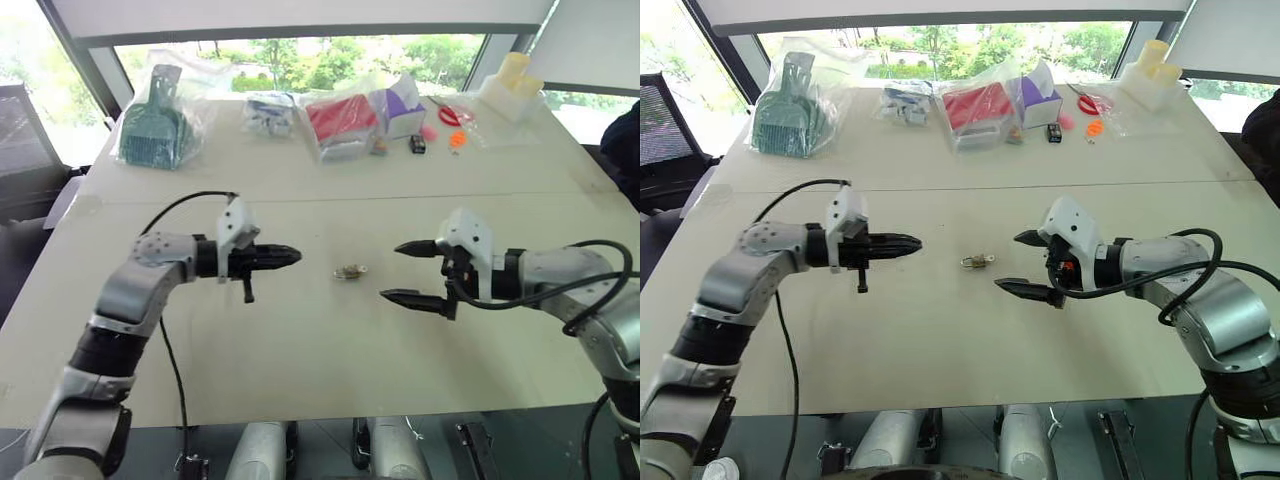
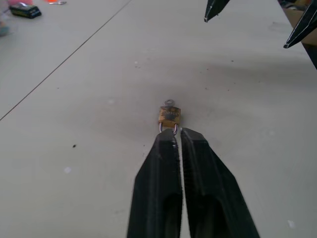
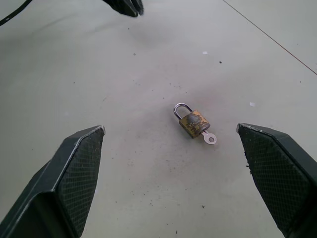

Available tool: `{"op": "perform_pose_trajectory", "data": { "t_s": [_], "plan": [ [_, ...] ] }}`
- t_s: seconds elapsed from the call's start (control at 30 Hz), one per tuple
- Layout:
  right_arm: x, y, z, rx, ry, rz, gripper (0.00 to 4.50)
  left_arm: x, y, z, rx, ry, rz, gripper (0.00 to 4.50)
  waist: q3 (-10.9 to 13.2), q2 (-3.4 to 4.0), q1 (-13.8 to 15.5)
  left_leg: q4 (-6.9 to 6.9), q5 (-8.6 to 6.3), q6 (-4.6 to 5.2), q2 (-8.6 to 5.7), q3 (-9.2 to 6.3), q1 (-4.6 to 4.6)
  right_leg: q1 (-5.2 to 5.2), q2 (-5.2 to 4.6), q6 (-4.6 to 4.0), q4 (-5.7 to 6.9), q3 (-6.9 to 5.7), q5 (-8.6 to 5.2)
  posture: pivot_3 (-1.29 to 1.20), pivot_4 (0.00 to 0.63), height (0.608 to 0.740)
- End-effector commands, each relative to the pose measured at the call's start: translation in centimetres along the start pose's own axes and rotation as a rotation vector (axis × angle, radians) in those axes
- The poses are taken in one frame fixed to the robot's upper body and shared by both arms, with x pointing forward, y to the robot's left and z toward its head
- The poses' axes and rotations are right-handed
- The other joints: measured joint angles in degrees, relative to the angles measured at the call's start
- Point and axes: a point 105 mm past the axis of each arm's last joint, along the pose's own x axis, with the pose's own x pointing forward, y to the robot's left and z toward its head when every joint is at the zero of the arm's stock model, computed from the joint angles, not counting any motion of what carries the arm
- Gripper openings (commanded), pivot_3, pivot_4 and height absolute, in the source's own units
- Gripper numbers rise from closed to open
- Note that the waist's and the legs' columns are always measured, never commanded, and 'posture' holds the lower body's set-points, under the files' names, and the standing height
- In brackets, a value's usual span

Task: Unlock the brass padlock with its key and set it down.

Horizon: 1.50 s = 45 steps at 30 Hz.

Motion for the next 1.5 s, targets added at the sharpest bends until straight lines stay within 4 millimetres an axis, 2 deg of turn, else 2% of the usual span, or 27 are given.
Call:
{"op": "perform_pose_trajectory", "data": {
  "t_s": [0.03,0.2,0.23,0.43,0.6,1.0,1.1,1.3,1.33,1.43,1.5],
  "plan": [
    [0.0,-0.2,0.9,-0.051,-0.020,-0.003,4.50,1.5,0.2,-0.9,0.067,0.043,-0.046,1.83,0.0,0.00,0.0,0.00,0.00,0.00,0.00,0.00,0.00,-0.01,0.01,0.00,0.00,0.00,0.00,0.00,0.150,0.740],
    [0.0,-0.1,0.8,-0.052,-0.023,-0.018,4.50,4.0,0.8,-0.9,0.118,0.059,-0.087,4.28,0.0,-0.02,0.1,0.01,0.00,0.00,0.01,-0.02,-0.01,-0.01,0.01,0.01,0.04,-0.01,0.01,0.00,0.150,0.740],
    [0.0,0.0,0.7,-0.050,-0.024,-0.019,4.50,4.4,0.8,-0.9,0.123,0.053,-0.093,4.49,0.0,-0.02,0.0,0.02,0.00,0.00,0.01,-0.01,-0.01,0.00,0.01,0.01,0.03,-0.01,0.01,0.00,0.150,0.740],
    [-0.3,0.5,0.4,-0.032,-0.020,-0.045,4.50,6.8,1.1,-1.0,0.132,0.031,-0.110,4.49,0.0,-0.02,0.0,0.02,0.00,0.01,0.01,-0.02,-0.01,-0.01,0.00,0.02,0.06,-0.01,0.02,0.00,0.150,0.740],
    [-0.7,0.8,0.2,-0.025,-0.017,-0.078,4.50,8.2,1.3,-2.2,0.154,0.058,-0.107,4.49,0.0,-0.03,0.0,0.03,0.00,0.01,0.01,-0.02,-0.01,0.00,-0.01,0.02,0.06,-0.01,0.02,0.00,0.150,0.740],
    [-1.2,0.8,0.0,-0.030,-0.008,-0.128,4.50,10.3,1.4,-3.6,0.151,0.071,-0.088,4.49,0.0,-0.06,0.2,0.08,-0.01,0.03,0.00,-0.03,-0.01,0.03,-0.04,0.03,0.06,-0.02,0.02,0.00,0.150,0.740],
    [-1.2,0.8,0.0,-0.033,-0.006,-0.130,4.50,10.5,1.2,-4.0,0.152,0.078,-0.088,3.68,0.0,-0.06,0.3,0.10,-0.01,0.03,0.00,-0.04,-0.01,0.04,-0.04,0.03,0.06,-0.02,0.02,0.00,0.150,0.740],
    [-1.1,0.7,0.0,-0.040,0.000,-0.126,4.50,10.0,1.3,-4.5,0.160,0.097,-0.081,0.95,0.0,-0.06,0.2,0.16,-0.01,0.03,0.01,-0.04,0.00,0.05,-0.04,0.02,0.08,-0.02,0.03,0.00,0.150,0.740],
    [-1.1,0.7,0.1,-0.041,0.000,-0.122,4.50,9.8,1.5,-4.6,0.161,0.102,-0.078,0.76,0.0,-0.06,0.1,0.16,-0.01,0.03,0.01,-0.05,0.00,0.05,-0.03,0.02,0.08,-0.03,0.03,0.00,0.150,0.740],
    [-0.8,0.5,0.3,-0.054,-0.014,-0.122,4.50,9.2,1.7,-4.6,0.148,0.113,-0.076,0.76,0.0,-0.06,-0.2,0.16,-0.01,0.03,0.02,-0.06,0.00,0.05,-0.03,0.02,0.09,-0.04,0.03,0.00,0.150,0.740],
    [0.2,0.0,1.0,-0.077,-0.055,-0.153,4.50,8.6,2.5,-3.9,0.123,0.092,-0.044,0.76,0.0,-0.06,-0.3,0.16,-0.02,0.03,0.04,-0.05,0.03,0.05,-0.01,0.02,0.09,-0.04,0.03,0.00,0.150,0.740]
  ]
}}
